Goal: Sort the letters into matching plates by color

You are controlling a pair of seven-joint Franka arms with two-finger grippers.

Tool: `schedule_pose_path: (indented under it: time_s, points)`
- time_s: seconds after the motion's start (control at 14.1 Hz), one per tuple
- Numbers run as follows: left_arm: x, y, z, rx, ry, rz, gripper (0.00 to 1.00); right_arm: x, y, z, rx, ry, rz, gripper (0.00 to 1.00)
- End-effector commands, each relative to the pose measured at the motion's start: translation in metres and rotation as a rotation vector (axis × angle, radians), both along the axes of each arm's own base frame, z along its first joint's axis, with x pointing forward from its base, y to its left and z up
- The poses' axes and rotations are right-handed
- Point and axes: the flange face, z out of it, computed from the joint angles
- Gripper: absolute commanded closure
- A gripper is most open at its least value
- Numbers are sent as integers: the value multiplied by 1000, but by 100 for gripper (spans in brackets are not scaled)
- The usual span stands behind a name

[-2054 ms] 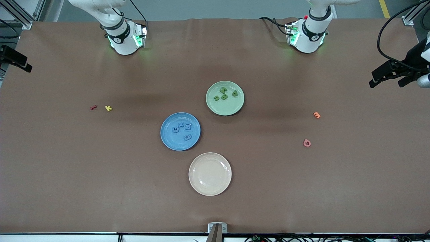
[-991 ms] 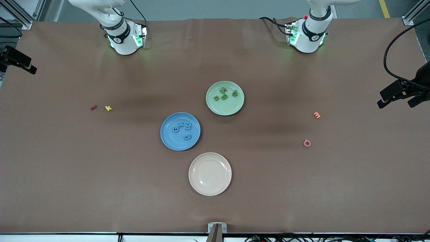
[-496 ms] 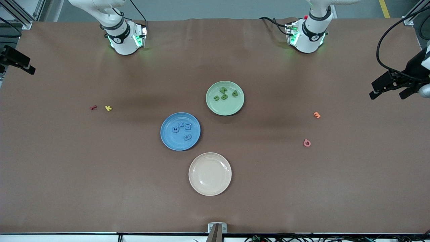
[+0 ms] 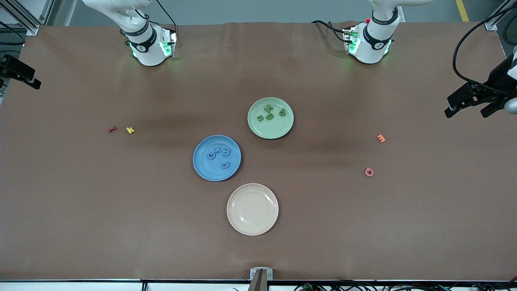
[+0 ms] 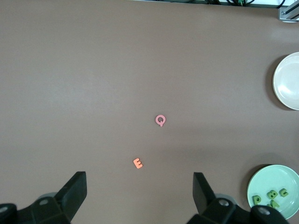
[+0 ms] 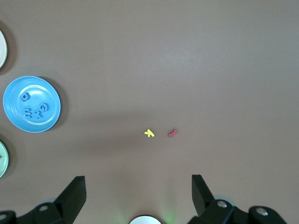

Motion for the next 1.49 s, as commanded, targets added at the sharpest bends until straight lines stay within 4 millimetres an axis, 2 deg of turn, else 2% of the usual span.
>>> schedule_pose_path:
  time_s: [0.0, 0.14, 0.64, 1.06, 1.42]
  points:
    - [3, -4, -2, 23, -11, -25, 0, -8, -2, 3, -6, 0, 9, 0]
    - [8, -7, 1, 23, -14, -33, 0, -8, -2, 2, -6, 5, 8, 0]
    - [8, -9, 2, 29, -15, -86, 0, -8, 0, 0, -2, 9, 9, 0]
    - [-1, -9, 17, 30, 15, -88, 0, -8, 2, -1, 4, 11, 12, 0]
    - [-2, -14, 12, 30, 45, -95, 0, -9, 2, -2, 13, 15, 4, 0]
